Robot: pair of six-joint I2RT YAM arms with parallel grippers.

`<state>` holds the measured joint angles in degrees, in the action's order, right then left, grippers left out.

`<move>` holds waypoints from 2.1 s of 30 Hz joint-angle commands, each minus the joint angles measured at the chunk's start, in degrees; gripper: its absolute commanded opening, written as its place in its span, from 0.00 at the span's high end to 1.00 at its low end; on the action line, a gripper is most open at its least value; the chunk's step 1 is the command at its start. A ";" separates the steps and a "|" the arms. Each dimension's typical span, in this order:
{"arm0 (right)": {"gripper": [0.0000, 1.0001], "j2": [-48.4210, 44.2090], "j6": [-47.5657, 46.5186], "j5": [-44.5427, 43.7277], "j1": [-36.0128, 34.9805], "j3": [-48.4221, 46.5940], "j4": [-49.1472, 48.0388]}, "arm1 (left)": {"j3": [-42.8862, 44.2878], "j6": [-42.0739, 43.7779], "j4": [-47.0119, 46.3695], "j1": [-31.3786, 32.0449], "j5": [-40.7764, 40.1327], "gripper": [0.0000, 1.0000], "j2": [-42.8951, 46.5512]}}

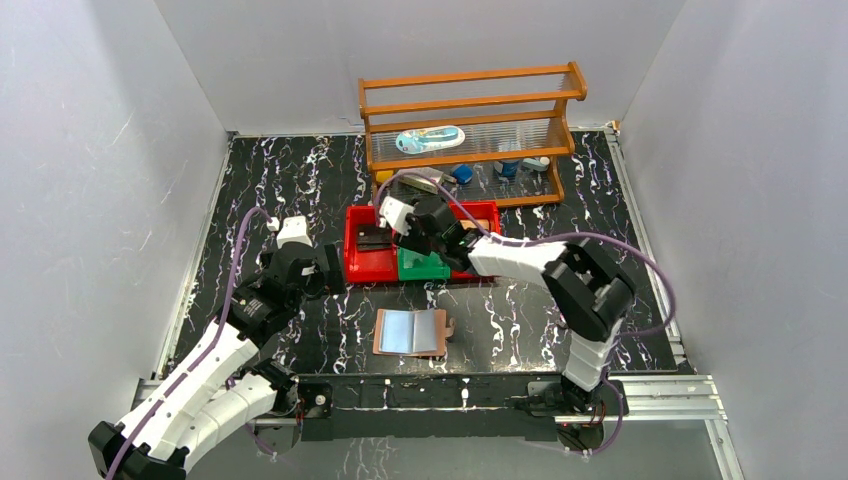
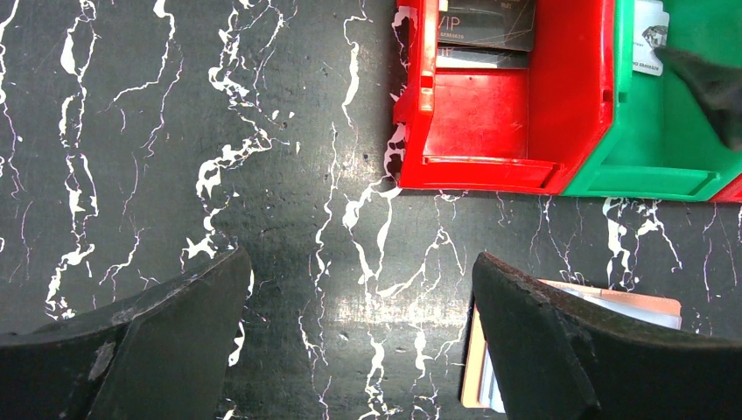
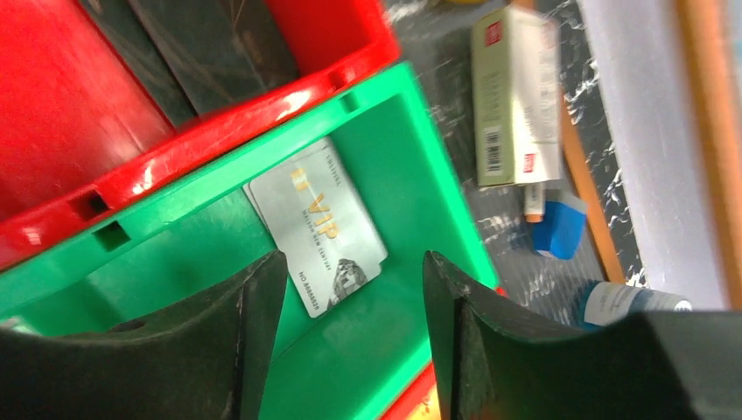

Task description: Take the credit cards out of the card holder

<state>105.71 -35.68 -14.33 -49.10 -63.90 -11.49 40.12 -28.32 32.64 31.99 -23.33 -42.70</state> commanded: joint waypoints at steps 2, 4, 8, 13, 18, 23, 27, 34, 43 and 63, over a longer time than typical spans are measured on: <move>0.17 -13.51 15.82 1.24 0.10 0.73 -2.30 | -0.04 -0.15 0.46 -0.27 -0.60 0.02 0.77; 0.11 -17.63 27.20 1.01 0.06 1.81 -1.46 | -0.13 -0.12 0.51 -0.26 -0.73 0.02 0.86; 0.03 -23.65 49.55 4.58 0.07 3.49 4.49 | -0.10 -0.12 0.58 -0.26 -1.09 0.02 1.12; 0.10 -29.56 73.64 4.99 -3.03 10.56 7.77 | -0.02 -0.25 0.75 -0.26 -2.06 0.02 1.75; 0.08 -28.23 90.37 -20.97 -18.36 7.79 25.14 | -0.03 -1.31 1.44 -0.26 -4.52 0.02 2.80; 0.06 -19.99 104.46 -29.33 -26.85 1.48 40.10 | -0.03 -3.79 2.70 -0.26 -9.41 0.02 3.32; 0.06 -13.53 108.60 -31.06 -31.19 -2.99 44.73 | 0.36 -7.25 4.97 -0.27 -14.66 0.02 3.16; 0.19 -6.38 106.82 -26.56 -31.75 -6.21 41.92 | 0.92 -11.08 8.41 -0.26 -17.73 0.02 4.27; 0.24 -3.18 105.54 -24.01 -31.19 -5.47 38.61 | -0.93 -11.08 6.80 -0.30 -16.56 0.02 7.32; 0.31 1.29 105.54 -19.37 -28.96 -4.92 38.30 | -0.60 -10.85 6.73 -0.26 -16.43 0.02 6.09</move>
<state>106.37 68.84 -34.28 -78.26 -68.88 27.68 39.81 -38.81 39.48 31.99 -38.39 -37.15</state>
